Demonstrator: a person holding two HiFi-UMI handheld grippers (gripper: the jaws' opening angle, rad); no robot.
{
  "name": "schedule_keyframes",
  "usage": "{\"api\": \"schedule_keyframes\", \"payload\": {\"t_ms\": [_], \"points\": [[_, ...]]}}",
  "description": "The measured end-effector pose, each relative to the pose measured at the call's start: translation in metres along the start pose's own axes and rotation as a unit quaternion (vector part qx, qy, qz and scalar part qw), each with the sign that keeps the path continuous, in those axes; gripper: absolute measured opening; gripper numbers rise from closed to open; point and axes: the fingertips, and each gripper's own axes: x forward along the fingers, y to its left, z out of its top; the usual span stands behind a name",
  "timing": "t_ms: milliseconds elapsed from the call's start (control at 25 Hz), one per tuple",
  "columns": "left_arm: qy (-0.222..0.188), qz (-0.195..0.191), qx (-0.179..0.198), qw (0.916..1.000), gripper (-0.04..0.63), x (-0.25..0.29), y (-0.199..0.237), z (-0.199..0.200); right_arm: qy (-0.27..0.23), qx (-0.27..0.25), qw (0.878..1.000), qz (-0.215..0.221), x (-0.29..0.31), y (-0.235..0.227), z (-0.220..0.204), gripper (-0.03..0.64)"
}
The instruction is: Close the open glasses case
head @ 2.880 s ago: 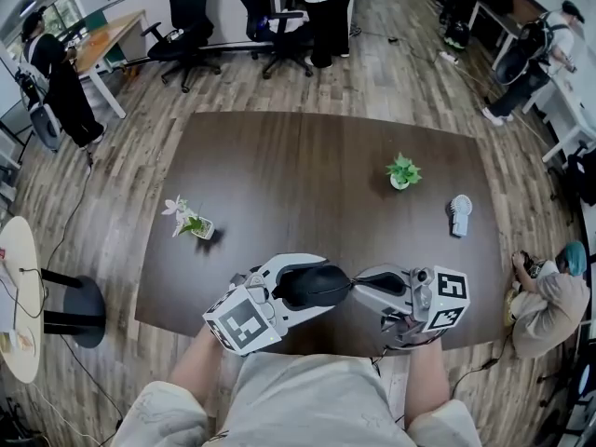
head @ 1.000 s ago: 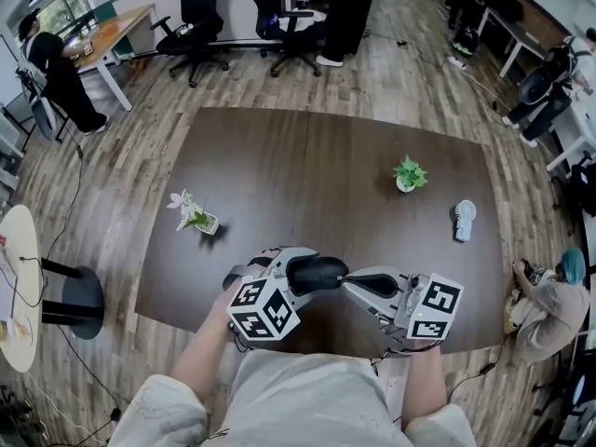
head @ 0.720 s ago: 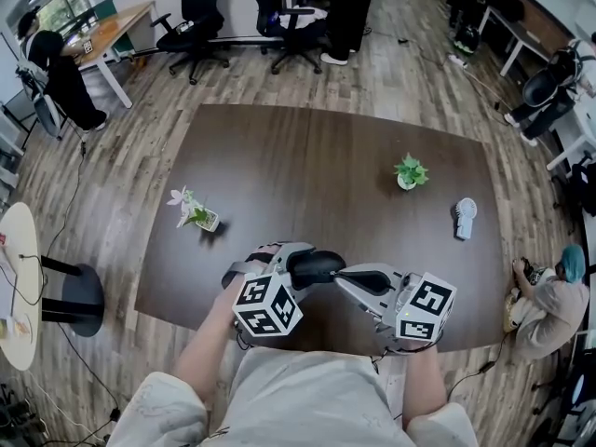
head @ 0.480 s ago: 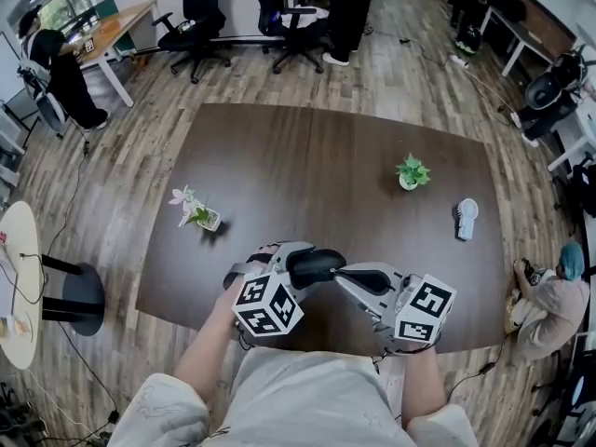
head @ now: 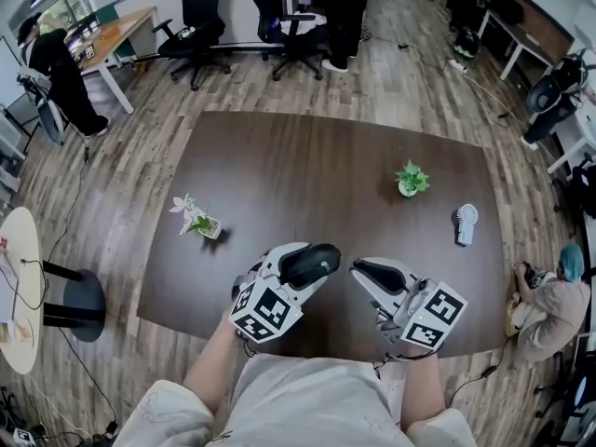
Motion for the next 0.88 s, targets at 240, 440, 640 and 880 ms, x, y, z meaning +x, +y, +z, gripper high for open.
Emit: {"api": "schedule_keyframes", "payload": {"t_ms": [240, 440, 640, 880], "points": [[-0.114, 0.067, -0.058, 0.9895, 0.262, -0.018, 0.026, 0.037, -0.058, -0.012, 0.991, -0.118, -0.018, -0.029, 0.027, 0.051], [-0.184, 0.141, -0.085, 0.9691, 0.262, -0.041, 0.051, 0.057, -0.096, -0.029, 0.967, -0.234, -0.042, -0.056, 0.047, 0.046], [-0.215, 0.192, -0.116, 0.9506, 0.264, -0.058, 0.069, 0.062, -0.102, -0.056, 0.94, -0.321, -0.065, -0.077, 0.053, 0.035], [-0.212, 0.249, -0.141, 0.9344, 0.264, -0.073, 0.094, 0.058, -0.092, -0.107, 0.903, -0.406, -0.088, -0.095, 0.061, 0.026]]}}
